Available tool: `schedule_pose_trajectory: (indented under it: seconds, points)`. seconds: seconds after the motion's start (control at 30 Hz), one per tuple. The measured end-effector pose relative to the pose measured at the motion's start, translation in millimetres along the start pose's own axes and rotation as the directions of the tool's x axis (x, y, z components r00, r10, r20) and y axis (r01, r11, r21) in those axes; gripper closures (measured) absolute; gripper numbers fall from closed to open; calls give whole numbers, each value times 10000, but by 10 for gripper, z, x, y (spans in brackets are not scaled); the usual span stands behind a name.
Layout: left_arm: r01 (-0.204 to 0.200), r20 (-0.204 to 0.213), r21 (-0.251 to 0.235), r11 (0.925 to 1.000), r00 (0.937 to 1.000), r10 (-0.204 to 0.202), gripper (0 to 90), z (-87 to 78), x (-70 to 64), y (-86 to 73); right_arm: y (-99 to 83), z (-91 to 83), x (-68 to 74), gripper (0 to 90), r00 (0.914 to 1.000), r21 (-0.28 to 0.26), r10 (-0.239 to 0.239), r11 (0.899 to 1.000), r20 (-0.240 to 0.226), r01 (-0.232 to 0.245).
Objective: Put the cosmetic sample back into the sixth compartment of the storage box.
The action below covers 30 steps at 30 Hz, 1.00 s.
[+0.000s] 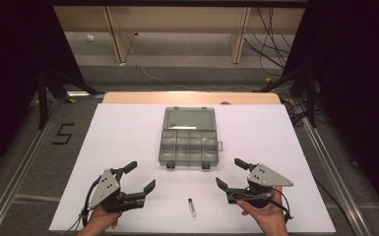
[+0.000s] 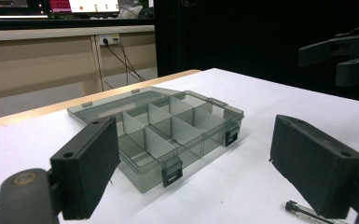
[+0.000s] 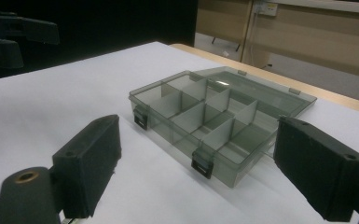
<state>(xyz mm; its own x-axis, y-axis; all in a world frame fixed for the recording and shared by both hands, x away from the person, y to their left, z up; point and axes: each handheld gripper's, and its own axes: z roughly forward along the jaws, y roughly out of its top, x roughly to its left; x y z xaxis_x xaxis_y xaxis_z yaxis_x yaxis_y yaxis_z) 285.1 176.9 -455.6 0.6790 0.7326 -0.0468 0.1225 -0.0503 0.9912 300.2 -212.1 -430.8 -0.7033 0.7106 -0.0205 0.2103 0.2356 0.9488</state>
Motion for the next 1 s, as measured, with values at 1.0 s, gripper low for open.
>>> schedule_pose_trajectory:
  seconds: [1.0]
  points:
    - [-15, -16, 92, 10000, 10000, 15, 151, 10, 3, -10, 242, 262, 253, 165, 9834, 2150, -992, 9678, -1520, 1308]
